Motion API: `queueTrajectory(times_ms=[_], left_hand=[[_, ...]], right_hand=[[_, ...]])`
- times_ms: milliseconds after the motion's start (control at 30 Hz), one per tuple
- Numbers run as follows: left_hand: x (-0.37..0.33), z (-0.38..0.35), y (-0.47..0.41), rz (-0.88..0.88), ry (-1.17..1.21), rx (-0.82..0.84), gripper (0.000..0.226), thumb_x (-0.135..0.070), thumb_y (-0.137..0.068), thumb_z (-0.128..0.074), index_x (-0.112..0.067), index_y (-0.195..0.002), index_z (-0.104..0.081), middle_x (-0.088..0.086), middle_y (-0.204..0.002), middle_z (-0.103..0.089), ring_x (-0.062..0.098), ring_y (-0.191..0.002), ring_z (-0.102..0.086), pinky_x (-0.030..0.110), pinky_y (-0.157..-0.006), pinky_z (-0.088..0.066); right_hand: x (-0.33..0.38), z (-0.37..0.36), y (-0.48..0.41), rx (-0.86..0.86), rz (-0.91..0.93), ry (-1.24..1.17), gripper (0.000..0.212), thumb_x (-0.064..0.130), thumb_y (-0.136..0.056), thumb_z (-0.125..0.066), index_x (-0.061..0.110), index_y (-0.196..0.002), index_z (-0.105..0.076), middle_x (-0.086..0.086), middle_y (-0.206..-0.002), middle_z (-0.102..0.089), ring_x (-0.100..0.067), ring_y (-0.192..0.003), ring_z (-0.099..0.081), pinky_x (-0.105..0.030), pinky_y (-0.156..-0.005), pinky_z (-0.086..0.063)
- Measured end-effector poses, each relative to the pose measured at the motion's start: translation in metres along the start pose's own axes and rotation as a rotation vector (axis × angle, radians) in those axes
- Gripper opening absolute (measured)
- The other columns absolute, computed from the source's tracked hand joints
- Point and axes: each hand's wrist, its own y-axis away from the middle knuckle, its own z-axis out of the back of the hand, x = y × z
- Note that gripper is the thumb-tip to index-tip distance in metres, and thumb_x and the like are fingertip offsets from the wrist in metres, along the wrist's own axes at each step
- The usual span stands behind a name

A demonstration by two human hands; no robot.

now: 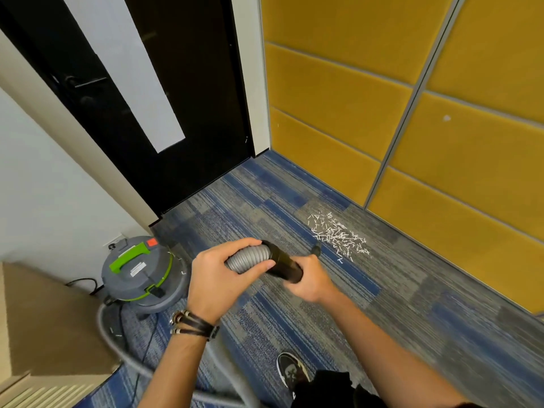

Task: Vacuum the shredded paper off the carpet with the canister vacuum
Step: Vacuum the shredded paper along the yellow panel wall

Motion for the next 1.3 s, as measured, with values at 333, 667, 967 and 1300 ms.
queueTrajectory(times_ms=[333,667,967,1300], left_hand=[[-0.022,-0.009,0.011,-0.081,0.031,0.095,0.039,-0.055,-0.073,-0.092,-0.039,-0.106,-0.081,-0.027,-0.102,-0.076,-0.005,-0.097,-0.072,0.03,-0.088,-0.06],[-0.033,-0.013,-0.004,-0.14,0.0,0.055,0.041,-0.052,-0.074,-0.093,-0.035,-0.11,-0.081,-0.02,-0.101,-0.077,0.0,-0.096,-0.073,0.028,-0.087,-0.059],[-0.009,-0.035,-0.024,-0.1,-0.076,0.059,0.039,-0.054,-0.075,-0.089,-0.037,-0.109,-0.08,-0.022,-0.105,-0.077,-0.002,-0.097,-0.072,0.037,-0.087,-0.061],[-0.008,-0.044,-0.017,-0.017,0.05,0.132,0.041,-0.06,-0.071,-0.09,-0.04,-0.105,-0.08,-0.027,-0.105,-0.076,-0.002,-0.1,-0.073,0.037,-0.092,-0.06]], right_hand=[[-0.021,0.01,0.049,-0.068,-0.051,-0.048,0.017,0.023,-0.068,-0.07,0.03,-0.062,-0.056,0.015,-0.055,-0.057,-0.006,-0.047,-0.05,-0.018,-0.05,-0.036],[-0.019,0.017,0.031,-0.177,-0.02,-0.108,0.033,0.012,-0.071,-0.075,0.037,-0.063,-0.055,0.012,-0.054,-0.057,-0.005,-0.046,-0.049,-0.016,-0.05,-0.036],[-0.039,0.009,-0.017,-0.069,-0.04,-0.069,0.022,0.005,-0.079,-0.075,0.017,-0.069,-0.06,0.009,-0.057,-0.056,-0.005,-0.05,-0.049,-0.024,-0.052,-0.04],[-0.054,0.018,0.011,-0.089,-0.071,-0.037,0.027,0.007,-0.074,-0.077,0.027,-0.068,-0.06,0.012,-0.058,-0.058,-0.005,-0.052,-0.053,-0.021,-0.053,-0.042]])
